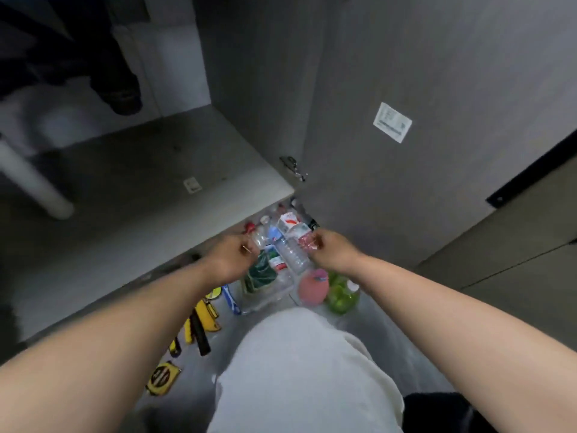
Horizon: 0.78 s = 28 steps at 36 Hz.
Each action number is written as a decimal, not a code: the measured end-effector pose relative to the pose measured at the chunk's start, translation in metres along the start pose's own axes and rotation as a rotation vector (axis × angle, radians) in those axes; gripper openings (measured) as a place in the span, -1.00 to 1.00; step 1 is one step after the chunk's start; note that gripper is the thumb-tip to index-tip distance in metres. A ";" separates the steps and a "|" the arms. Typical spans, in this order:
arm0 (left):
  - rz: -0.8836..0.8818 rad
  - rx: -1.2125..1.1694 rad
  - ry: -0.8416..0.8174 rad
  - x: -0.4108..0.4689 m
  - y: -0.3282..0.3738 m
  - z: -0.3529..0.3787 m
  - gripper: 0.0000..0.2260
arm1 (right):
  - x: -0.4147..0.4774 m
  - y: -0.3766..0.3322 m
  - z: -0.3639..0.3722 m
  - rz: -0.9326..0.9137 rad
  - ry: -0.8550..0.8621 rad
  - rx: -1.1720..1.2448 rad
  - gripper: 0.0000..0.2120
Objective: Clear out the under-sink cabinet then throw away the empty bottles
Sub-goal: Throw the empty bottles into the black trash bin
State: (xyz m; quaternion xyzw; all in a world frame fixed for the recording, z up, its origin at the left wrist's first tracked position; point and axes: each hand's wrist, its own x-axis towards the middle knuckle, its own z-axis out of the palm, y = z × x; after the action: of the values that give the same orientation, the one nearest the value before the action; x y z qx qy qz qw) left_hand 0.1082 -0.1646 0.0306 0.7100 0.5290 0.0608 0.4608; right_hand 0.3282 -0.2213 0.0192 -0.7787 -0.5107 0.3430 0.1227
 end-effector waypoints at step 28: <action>-0.012 0.397 -0.186 0.077 -0.121 0.075 -0.56 | 0.160 0.003 0.078 0.360 -0.088 -0.455 -0.19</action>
State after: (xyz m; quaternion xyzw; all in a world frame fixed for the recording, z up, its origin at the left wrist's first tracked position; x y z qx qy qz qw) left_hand 0.1004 -0.1449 -0.1295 0.7861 0.4902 -0.1128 0.3592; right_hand 0.3177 -0.0945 -0.1056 -0.8487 -0.4330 0.2696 -0.1401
